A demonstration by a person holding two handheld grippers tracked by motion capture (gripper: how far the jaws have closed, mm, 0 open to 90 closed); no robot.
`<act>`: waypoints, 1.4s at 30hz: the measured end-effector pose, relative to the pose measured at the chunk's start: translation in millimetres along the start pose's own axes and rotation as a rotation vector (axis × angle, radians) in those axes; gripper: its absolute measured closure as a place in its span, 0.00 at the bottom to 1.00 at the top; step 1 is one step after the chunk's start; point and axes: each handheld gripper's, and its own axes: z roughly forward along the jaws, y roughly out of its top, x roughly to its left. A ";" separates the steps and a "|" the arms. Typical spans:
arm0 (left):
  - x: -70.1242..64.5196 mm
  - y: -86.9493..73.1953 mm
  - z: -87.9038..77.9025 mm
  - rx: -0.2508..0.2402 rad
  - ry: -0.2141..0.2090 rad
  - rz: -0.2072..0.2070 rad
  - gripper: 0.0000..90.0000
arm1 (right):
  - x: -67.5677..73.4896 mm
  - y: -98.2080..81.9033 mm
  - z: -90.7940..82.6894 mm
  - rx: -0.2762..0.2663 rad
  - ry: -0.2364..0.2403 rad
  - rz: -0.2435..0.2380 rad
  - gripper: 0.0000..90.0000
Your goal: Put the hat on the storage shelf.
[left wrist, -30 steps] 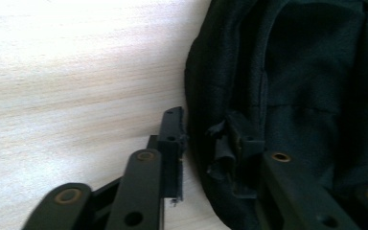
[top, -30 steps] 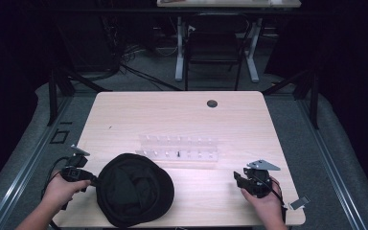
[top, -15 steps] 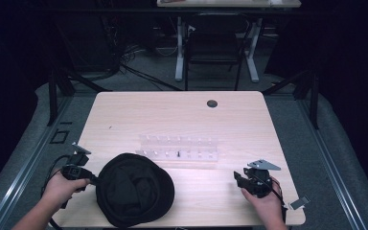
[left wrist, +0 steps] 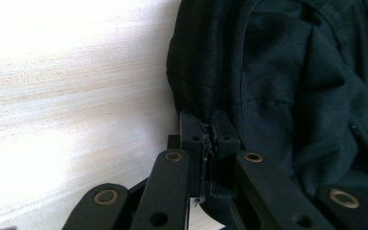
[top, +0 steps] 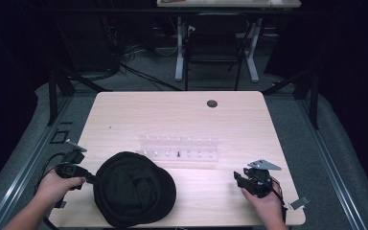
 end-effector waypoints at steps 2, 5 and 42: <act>-2.5 0.0 -2.7 -0.004 0.006 0.003 0.97 | -0.1 0.0 0.0 0.001 0.000 0.002 0.61; -6.5 0.5 -7.8 0.001 0.010 0.001 0.97 | -0.3 -0.1 -0.2 0.001 0.001 0.003 0.61; -49.7 4.8 -71.4 -0.031 -0.121 -0.044 0.98 | -2.7 -0.1 -1.4 -0.003 0.008 0.019 0.61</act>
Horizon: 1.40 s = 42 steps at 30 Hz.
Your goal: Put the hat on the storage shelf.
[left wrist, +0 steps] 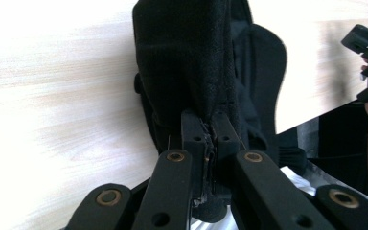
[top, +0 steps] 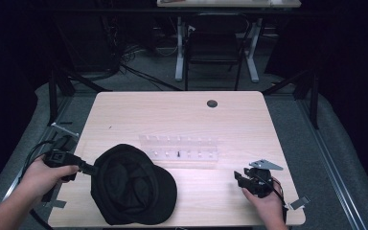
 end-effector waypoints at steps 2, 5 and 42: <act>-2.2 0.7 -4.5 -0.003 -0.010 0.007 0.98 | 0.0 0.0 0.0 0.000 0.000 0.000 0.61; -6.4 2.0 -11.3 -0.013 -0.033 0.002 0.98 | -0.1 0.0 -0.1 0.000 0.000 0.000 0.61; -30.8 1.1 -53.6 -0.140 -0.319 -0.077 0.98 | -0.7 -0.1 0.1 0.006 0.001 0.006 0.60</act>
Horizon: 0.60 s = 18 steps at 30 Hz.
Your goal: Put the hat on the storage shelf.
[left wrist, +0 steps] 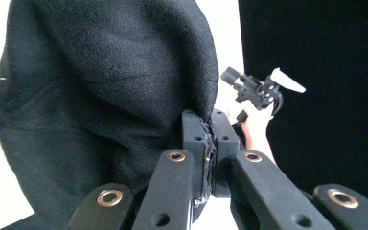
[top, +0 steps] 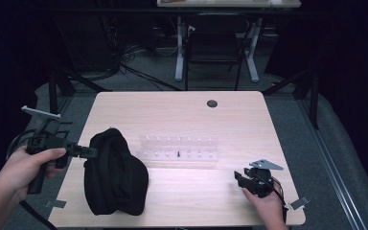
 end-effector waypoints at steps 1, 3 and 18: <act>-1.1 0.1 -0.2 -0.013 -0.001 -0.011 0.98 | 0.1 0.0 0.0 0.000 0.000 -0.001 0.60; -0.5 0.8 -1.6 -0.025 -0.022 -0.013 0.98 | 0.2 0.0 -0.2 0.002 0.001 -0.003 0.60; -18.9 16.3 -4.4 -0.101 -0.087 0.006 0.98 | 0.0 0.1 0.1 0.001 0.002 -0.005 0.60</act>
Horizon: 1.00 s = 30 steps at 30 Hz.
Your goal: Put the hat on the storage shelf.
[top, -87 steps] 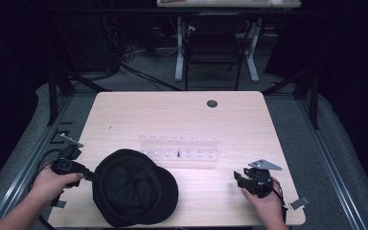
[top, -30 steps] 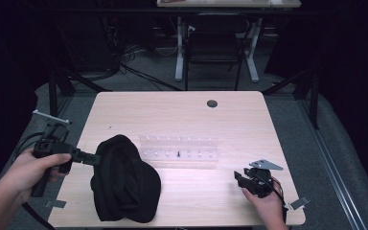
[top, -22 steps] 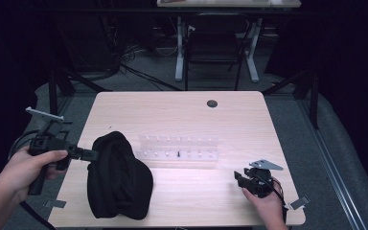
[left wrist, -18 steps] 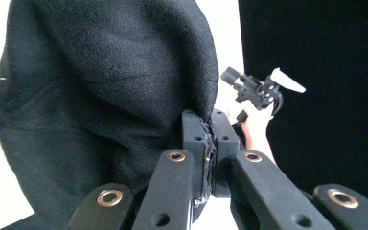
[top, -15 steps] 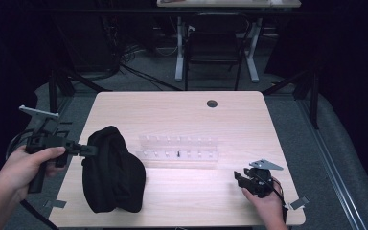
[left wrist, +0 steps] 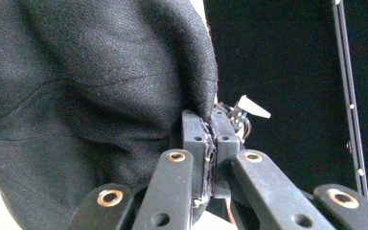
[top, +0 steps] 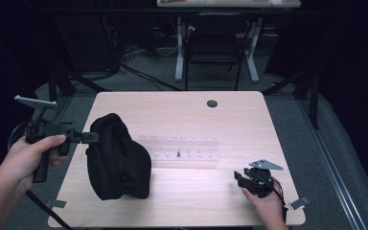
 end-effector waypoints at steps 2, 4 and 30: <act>-3.1 2.5 1.5 -0.007 -0.013 0.000 0.98 | -0.3 0.0 -0.1 -0.001 0.001 0.001 0.60; -6.3 5.2 2.7 -0.015 -0.020 0.003 0.98 | -0.3 0.1 -0.2 0.000 0.000 0.002 0.60; -36.5 44.9 21.5 -0.063 -0.013 0.039 0.98 | 0.1 -0.3 2.8 0.009 0.007 -0.018 0.54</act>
